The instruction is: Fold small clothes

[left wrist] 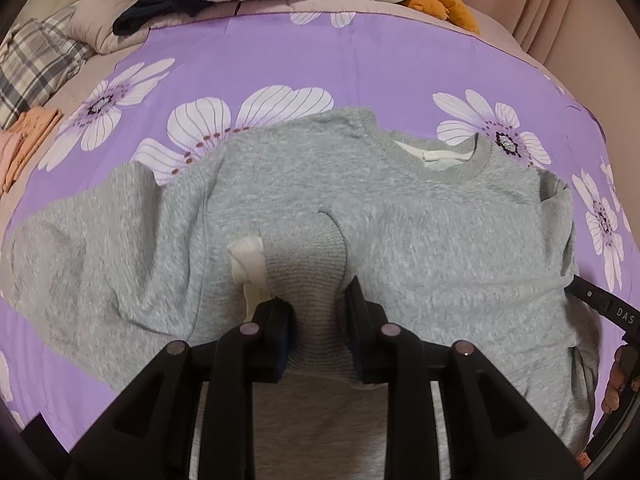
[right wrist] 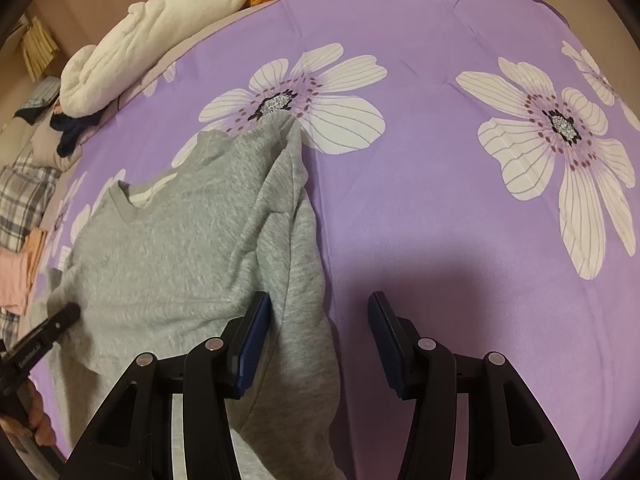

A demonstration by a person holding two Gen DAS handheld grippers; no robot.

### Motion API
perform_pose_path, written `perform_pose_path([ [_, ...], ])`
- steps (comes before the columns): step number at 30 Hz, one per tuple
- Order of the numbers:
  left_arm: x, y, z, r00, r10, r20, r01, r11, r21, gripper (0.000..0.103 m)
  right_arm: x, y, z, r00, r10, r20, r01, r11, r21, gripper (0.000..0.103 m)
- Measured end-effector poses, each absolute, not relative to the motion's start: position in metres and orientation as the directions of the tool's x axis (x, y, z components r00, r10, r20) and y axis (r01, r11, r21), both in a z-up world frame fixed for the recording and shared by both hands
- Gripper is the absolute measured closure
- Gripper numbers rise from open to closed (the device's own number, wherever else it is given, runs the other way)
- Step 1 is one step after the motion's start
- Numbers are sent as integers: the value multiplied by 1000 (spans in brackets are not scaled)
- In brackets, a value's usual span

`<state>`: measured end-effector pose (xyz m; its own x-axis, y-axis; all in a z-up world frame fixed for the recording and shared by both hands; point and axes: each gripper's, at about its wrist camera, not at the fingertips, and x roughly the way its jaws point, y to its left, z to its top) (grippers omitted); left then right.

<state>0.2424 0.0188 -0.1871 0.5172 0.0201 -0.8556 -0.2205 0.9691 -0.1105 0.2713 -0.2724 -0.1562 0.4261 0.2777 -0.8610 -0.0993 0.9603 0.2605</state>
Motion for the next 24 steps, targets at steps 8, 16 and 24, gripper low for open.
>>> perform_pose_path([
  [8, 240, 23, -194, 514, 13, -857, -211, 971, -111, 67, 272, -273, -157, 425, 276, -862, -102, 961, 257, 50],
  [16, 230, 34, -188, 533, -39, -846, -214, 960, -179, 62, 273, -270, -157, 425, 266, -865, -104, 964, 245, 50],
  [24, 223, 40, -184, 536, -78, -840, -222, 948, -230, 59, 273, -270, -158, 427, 264, -865, -105, 964, 242, 50],
])
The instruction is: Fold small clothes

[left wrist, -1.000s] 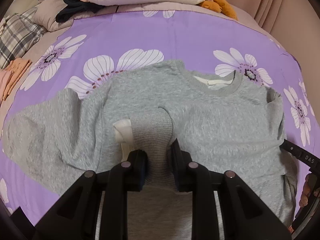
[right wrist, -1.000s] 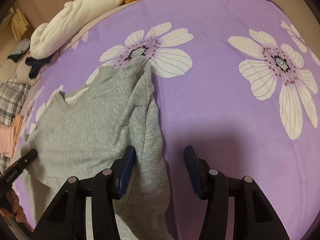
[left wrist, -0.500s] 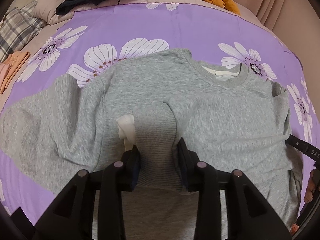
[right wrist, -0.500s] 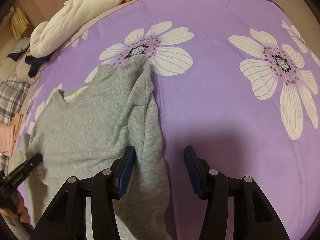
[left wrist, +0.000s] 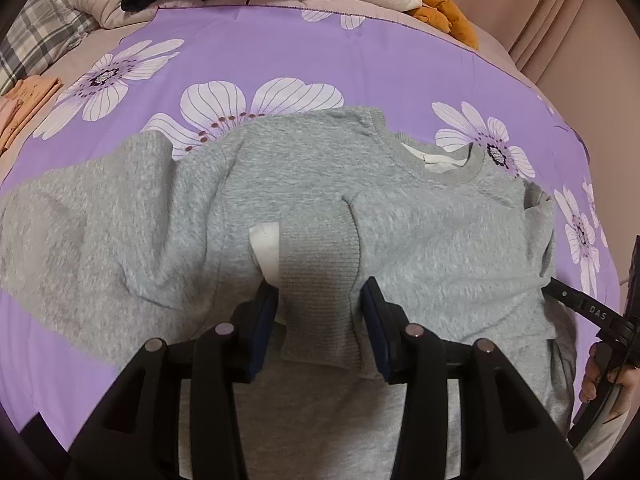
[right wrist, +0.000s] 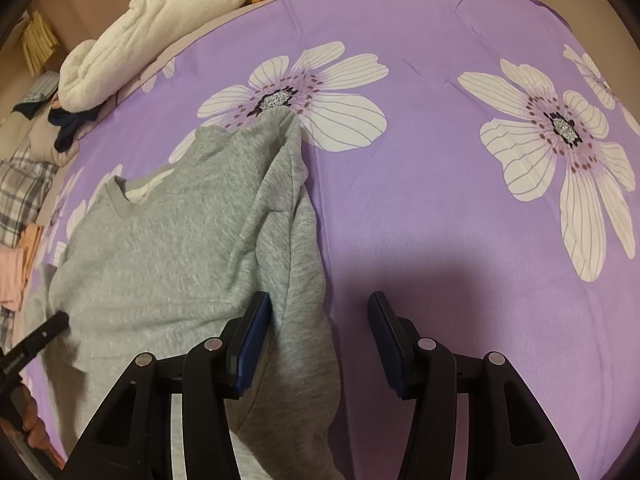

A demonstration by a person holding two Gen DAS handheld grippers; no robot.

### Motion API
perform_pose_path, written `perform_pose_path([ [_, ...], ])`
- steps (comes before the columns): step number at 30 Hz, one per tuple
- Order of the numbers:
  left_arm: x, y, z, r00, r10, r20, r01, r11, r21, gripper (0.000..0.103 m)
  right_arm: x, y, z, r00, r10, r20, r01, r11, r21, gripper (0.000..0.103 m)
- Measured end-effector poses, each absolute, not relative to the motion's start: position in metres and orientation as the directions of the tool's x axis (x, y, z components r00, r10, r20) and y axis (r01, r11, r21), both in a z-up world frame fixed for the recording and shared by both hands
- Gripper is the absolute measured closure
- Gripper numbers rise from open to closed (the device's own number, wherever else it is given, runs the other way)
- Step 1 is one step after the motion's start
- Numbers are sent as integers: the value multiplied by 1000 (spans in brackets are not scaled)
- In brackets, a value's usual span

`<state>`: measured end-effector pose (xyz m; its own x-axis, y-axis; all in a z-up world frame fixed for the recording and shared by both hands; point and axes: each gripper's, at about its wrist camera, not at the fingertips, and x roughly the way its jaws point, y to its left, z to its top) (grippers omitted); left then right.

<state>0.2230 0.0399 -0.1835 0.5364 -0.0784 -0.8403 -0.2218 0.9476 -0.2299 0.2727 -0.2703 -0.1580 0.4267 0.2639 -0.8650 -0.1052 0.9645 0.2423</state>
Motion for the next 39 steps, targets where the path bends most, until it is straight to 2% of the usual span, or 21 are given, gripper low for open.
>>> perform_pose_path([
  [6, 216, 50, -180, 544, -102, -833, -246, 930, -274, 55, 273, -270, -158, 428, 262, -865, -107, 965, 239, 50],
  [11, 208, 62, -175, 561, -67, -825, -292, 917, -273, 58, 272, -269, -160, 437, 262, -861, -121, 965, 232, 50],
  [15, 206, 71, -181, 547, -131, -827, -293, 895, -335, 59, 272, -268, -160, 441, 251, -862, -128, 968, 216, 50],
  [21, 212, 66, -193, 514, -139, -846, -300, 895, -329, 60, 272, -265, -159, 449, 232, -863, -145, 972, 185, 50],
  [27, 215, 67, -199, 501, -136, -855, -305, 896, -322, 56, 269, -267, -160, 458, 221, -861, -87, 975, 204, 50],
  [31, 212, 73, -201, 505, -170, -847, -326, 870, -369, 56, 268, -262, -157, 459, 179, -870, -50, 983, 176, 50],
  [33, 207, 76, -196, 499, -183, -847, -333, 862, -382, 60, 269, -259, -155, 458, 162, -874, -39, 986, 163, 50],
  [36, 192, 85, -178, 537, -193, -821, -329, 849, -414, 58, 262, -259, -140, 476, 147, -867, -25, 988, 153, 49],
  [38, 178, 95, -157, 588, -183, -788, -319, 843, -434, 57, 252, -262, -120, 527, 143, -838, -30, 988, 149, 37],
  [39, 170, 100, -146, 608, -168, -776, -321, 842, -434, 52, 245, -263, -110, 555, 138, -820, -29, 989, 146, 25],
])
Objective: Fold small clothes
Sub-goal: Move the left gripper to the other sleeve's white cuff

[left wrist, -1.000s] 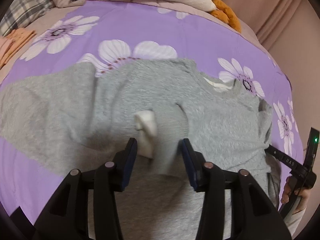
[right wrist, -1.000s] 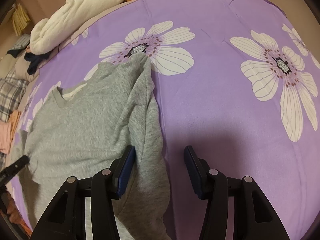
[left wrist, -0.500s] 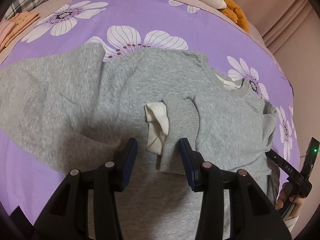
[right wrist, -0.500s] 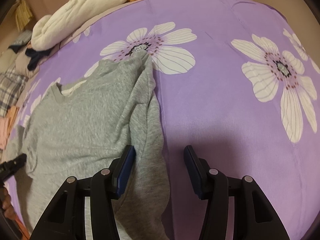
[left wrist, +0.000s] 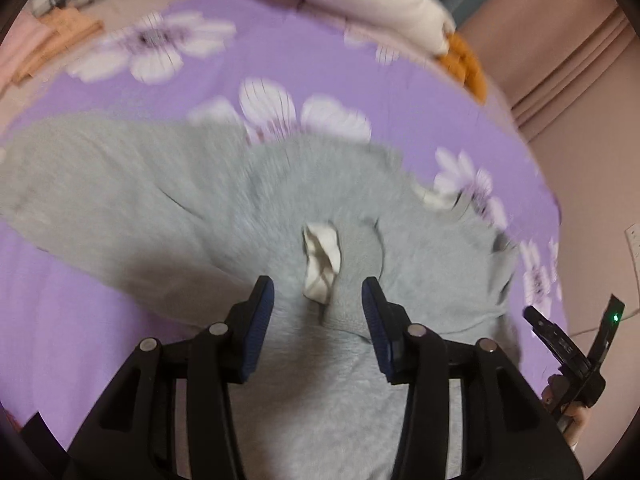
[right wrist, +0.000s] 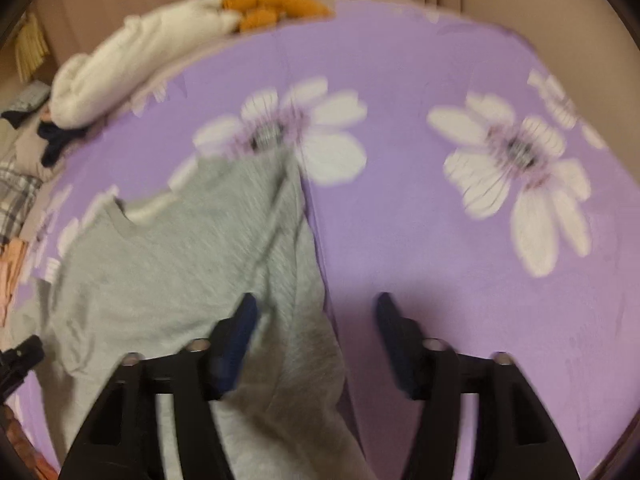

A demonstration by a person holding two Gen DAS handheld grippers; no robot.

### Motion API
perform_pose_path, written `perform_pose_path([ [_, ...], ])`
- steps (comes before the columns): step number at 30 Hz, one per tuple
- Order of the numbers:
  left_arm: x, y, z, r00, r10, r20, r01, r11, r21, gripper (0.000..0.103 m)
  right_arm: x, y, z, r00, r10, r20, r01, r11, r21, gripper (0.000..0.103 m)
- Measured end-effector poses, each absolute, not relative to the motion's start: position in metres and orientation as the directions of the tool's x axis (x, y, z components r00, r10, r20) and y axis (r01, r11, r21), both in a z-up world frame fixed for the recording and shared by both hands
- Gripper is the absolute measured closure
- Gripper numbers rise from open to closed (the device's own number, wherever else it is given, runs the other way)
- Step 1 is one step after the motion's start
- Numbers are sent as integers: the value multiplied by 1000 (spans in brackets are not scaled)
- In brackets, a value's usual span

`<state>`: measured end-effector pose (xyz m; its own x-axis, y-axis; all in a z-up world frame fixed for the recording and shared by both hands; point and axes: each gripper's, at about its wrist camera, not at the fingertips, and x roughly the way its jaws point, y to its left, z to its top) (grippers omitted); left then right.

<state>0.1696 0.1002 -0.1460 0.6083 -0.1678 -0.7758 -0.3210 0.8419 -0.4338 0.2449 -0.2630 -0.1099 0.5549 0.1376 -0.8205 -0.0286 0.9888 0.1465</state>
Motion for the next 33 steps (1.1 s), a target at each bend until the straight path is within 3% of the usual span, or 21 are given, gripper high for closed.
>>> perform_pose_path([
  [1, 162, 105, -136, 625, -151, -766, -329, 839, -434, 48, 236, -265, -96, 592, 134, -795, -24, 989, 149, 19],
  [3, 143, 118, -114, 674, -110, -731, -344, 828, -443, 26, 222, -268, -74, 643, 144, -752, -26, 986, 166, 15],
  [6, 121, 129, -92, 734, -63, -677, -345, 823, -451, 6, 202, -270, -43, 701, 184, -689, -43, 975, 216, 3],
  [8, 108, 137, -84, 759, -26, -651, -354, 822, -445, 1, 190, -269, -27, 734, 224, -641, -70, 964, 257, 1],
  [11, 94, 151, -83, 766, 39, -641, -409, 799, -440, 0, 176, -262, -10, 756, 280, -591, -120, 948, 296, 1],
  [21, 79, 207, -116, 690, 118, -714, -566, 704, -430, 1, 139, -247, 9, 814, 245, -527, -113, 956, 271, 1],
  [33, 67, 278, -177, 588, 172, -791, -732, 529, -429, 3, 125, -247, -9, 772, 237, -590, -76, 956, 284, 1],
])
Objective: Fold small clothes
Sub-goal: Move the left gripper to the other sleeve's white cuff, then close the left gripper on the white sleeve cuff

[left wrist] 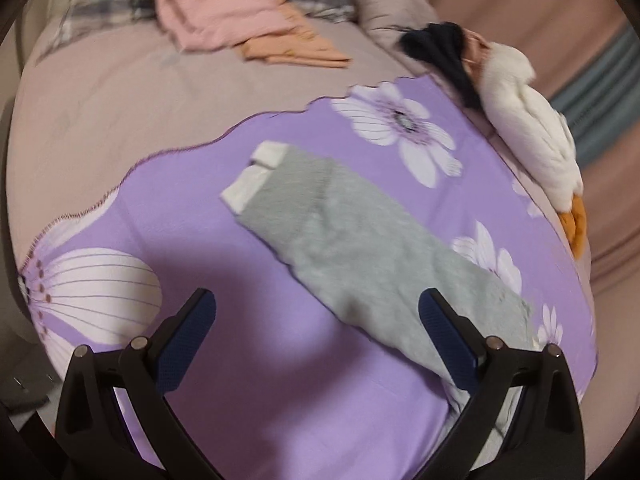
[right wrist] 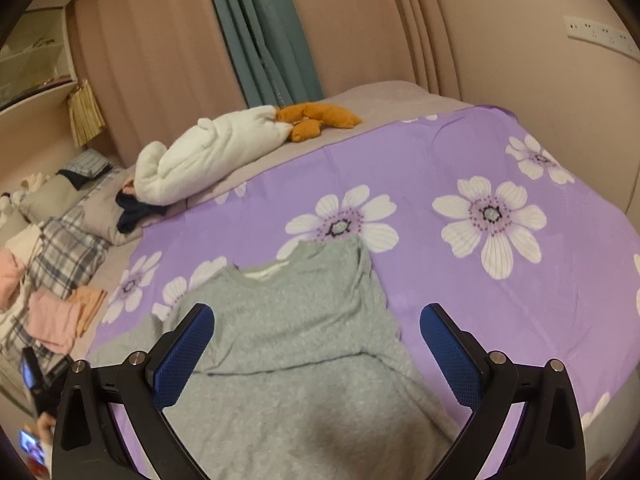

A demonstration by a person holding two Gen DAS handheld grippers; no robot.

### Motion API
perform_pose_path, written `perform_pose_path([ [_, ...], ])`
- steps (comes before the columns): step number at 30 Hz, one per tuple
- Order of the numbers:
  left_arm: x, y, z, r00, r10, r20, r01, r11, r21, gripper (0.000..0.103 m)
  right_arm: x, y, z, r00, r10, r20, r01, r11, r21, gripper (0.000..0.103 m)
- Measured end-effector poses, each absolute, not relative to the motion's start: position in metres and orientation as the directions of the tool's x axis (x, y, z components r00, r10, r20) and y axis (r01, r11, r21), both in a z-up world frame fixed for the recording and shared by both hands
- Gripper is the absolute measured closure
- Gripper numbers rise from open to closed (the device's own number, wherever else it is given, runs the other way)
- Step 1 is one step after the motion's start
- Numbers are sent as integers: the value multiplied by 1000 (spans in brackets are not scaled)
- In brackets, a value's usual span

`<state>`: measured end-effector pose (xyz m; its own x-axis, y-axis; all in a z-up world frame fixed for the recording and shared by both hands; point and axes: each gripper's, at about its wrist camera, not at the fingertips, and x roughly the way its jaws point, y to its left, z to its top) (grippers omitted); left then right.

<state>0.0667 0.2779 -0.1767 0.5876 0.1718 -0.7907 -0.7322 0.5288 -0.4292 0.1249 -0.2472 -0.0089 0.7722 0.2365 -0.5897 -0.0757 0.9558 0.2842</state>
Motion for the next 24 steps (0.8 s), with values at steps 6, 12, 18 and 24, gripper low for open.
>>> perform_pose_path([
  [6, 65, 301, -195, 588, 157, -793, -750, 473, -463, 9, 121, -244, -16, 757, 193, -625, -57, 971, 231, 1],
  [12, 69, 316, -200, 618, 174, -767, -742, 452, -495, 18, 122, -245, -16, 754, 184, -630, -33, 969, 244, 1],
  [18, 72, 328, -205, 623, 217, -751, -756, 412, -508, 59, 122, -238, -17, 756, 177, -630, -42, 974, 223, 1],
  [24, 73, 328, -202, 615, 231, -754, -763, 414, -496, 85, 121, -237, -17, 757, 174, -630, -38, 974, 223, 1],
])
